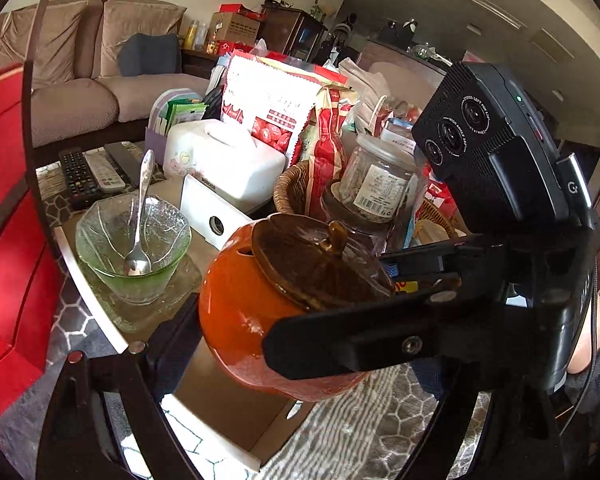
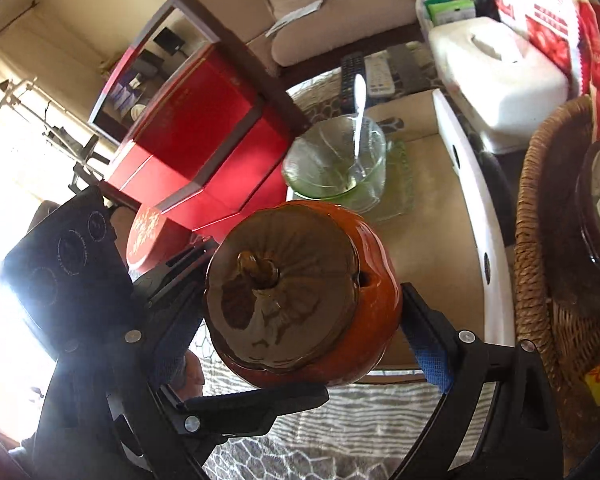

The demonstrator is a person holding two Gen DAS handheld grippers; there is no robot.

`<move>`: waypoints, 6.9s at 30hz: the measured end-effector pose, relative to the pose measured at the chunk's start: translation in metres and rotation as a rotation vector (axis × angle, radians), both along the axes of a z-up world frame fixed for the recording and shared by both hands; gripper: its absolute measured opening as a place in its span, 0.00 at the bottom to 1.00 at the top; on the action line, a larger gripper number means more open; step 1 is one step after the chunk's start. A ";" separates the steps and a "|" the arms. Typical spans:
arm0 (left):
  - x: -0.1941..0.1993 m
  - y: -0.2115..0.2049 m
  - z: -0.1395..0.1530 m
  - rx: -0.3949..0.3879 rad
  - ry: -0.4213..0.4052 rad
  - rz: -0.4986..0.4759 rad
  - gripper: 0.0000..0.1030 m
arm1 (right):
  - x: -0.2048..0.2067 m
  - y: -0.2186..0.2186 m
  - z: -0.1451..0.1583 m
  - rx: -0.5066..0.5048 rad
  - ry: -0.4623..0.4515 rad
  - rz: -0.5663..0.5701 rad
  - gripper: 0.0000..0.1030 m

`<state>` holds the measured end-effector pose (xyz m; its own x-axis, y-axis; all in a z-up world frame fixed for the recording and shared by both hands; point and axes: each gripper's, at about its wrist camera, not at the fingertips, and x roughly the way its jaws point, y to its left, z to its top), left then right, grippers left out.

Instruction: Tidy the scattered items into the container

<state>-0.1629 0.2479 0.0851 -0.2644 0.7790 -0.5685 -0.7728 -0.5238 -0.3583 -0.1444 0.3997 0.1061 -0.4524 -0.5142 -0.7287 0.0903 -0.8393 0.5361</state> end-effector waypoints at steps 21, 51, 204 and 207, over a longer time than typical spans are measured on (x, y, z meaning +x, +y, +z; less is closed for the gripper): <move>0.022 -0.047 -0.021 -0.102 0.048 0.019 0.89 | -0.030 -0.028 -0.053 0.355 -0.091 -0.180 0.91; 0.059 -0.129 -0.038 -0.038 -0.060 0.142 0.89 | -0.016 -0.053 -0.037 0.701 -0.057 -0.216 0.87; 0.138 -0.255 -0.101 -0.473 -0.101 0.962 1.00 | 0.109 -0.196 -0.105 0.574 0.112 -0.067 1.00; 0.137 -0.255 -0.102 -0.474 -0.100 0.962 1.00 | 0.109 -0.197 -0.105 0.574 0.112 -0.067 1.00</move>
